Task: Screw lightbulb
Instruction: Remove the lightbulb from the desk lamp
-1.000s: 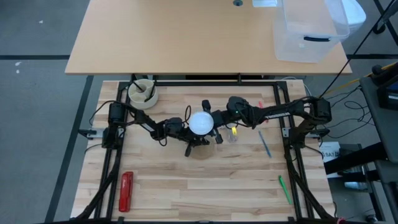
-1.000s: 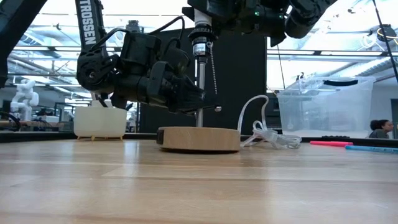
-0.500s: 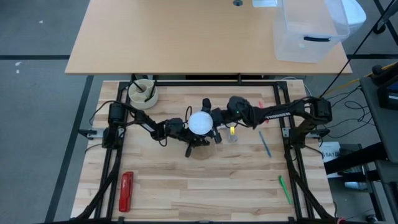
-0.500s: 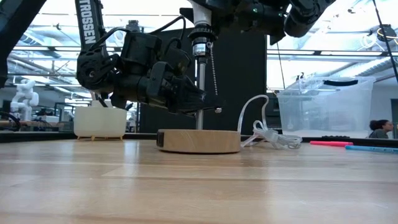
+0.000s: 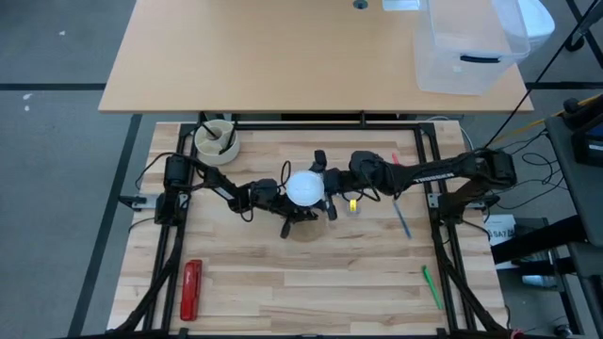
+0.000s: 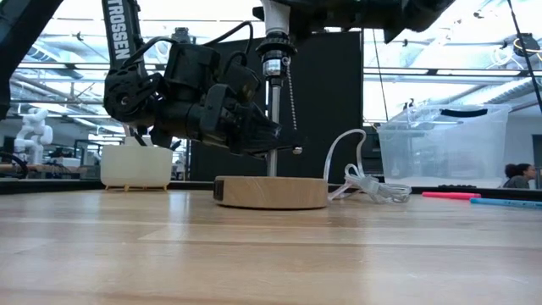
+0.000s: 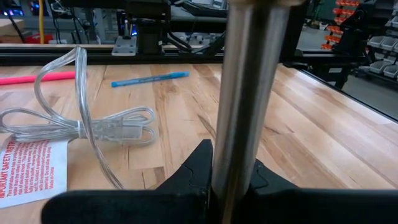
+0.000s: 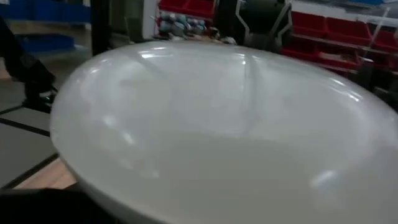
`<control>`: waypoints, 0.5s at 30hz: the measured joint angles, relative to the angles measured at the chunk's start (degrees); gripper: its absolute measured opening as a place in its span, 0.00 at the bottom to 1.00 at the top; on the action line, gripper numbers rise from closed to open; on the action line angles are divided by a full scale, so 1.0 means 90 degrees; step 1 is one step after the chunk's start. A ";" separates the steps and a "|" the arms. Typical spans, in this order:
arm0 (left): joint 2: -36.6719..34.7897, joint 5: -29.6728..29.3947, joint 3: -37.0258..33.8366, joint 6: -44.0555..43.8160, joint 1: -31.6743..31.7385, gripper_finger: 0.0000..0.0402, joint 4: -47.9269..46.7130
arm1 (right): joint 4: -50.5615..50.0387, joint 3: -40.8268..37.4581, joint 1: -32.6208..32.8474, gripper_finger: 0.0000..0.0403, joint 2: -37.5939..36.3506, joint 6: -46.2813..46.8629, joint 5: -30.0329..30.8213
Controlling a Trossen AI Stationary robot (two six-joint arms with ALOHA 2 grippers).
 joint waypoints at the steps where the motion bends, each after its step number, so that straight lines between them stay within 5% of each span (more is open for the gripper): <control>1: 0.0000 -0.0016 0.0000 0.0002 -0.0002 0.06 0.0000 | -0.0119 0.0000 0.0049 0.74 -0.0060 -0.0044 0.0144; 15: -0.0002 -0.0127 0.0005 -0.0015 0.0002 0.06 0.0008 | -0.1465 -0.0013 0.0593 0.74 -0.0765 -0.0407 0.1997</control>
